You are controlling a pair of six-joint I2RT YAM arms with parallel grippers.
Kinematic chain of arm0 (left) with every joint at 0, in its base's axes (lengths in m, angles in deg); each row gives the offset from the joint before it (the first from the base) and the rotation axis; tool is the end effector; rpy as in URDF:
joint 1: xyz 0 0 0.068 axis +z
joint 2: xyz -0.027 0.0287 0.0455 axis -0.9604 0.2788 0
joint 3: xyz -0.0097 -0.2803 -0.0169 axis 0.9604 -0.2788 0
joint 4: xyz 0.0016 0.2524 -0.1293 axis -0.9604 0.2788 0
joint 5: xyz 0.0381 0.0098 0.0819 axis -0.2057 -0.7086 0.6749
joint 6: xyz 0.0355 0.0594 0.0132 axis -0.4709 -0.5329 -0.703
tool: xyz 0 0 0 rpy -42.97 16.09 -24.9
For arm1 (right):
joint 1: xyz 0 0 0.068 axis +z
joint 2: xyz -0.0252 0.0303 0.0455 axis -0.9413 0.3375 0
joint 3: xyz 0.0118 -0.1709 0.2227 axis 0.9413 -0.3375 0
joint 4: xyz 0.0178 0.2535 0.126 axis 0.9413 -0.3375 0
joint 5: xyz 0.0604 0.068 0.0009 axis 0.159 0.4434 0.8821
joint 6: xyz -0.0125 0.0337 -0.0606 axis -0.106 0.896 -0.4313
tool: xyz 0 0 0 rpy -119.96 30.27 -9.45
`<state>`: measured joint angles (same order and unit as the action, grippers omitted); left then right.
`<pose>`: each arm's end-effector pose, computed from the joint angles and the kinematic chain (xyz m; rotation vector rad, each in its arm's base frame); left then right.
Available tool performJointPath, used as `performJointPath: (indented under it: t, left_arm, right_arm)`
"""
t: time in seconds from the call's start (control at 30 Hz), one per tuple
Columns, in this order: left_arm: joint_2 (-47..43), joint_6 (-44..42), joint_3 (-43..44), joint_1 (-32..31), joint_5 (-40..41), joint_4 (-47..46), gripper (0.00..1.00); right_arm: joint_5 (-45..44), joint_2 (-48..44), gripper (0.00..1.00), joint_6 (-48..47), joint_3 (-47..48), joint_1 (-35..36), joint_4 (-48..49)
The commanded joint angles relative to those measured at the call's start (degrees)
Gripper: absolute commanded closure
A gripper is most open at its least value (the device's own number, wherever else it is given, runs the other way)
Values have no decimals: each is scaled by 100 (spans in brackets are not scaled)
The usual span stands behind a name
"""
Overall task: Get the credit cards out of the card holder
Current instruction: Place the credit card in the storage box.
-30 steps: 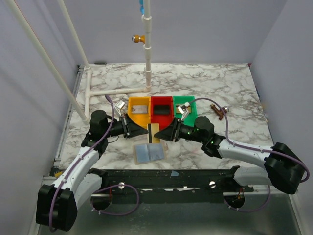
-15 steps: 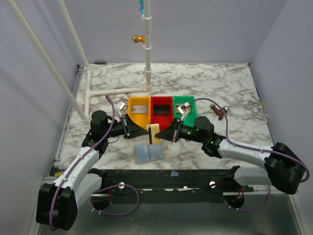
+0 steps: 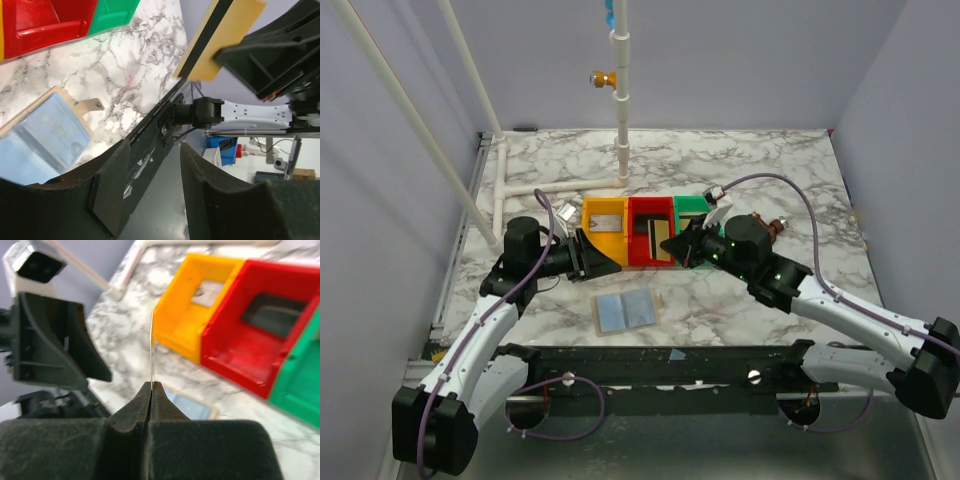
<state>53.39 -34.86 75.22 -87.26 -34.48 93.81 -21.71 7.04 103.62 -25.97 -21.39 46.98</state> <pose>0.2008 -0.0948 0.2467 -0.0407 2.1934 -1.5827 0.1912 0.2221 0.2940 -0.2547 1.9366 1.0474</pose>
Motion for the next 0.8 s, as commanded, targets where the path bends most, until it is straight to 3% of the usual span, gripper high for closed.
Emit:
performJointPath:
  t: [0.0, 0.23, 0.37, 0.5, 0.77]
  left_arm:
    - [16, -694, 380, 36, 336, 791, 53]
    - [22, -1007, 631, 36, 342, 1113, 53]
    - [-21, -1082, 659, 36, 303, 1157, 53]
    - [-47, -1127, 659, 36, 281, 1165, 53]
    - [-8, -1194, 651, 36, 245, 1171, 53]
  right_arm:
    - [-1402, -63, 99, -1883, 531, -24, -1461]
    - [-2423, 23, 99, -4023, 422, -24, -1401]
    - [-2935, 373, 99, -4769, 434, -45, -1253]
    - [-2926, 721, 99, -5396, 475, -190, -1122]
    - [-2472, 1105, 99, -6746, 41, -512, 114]
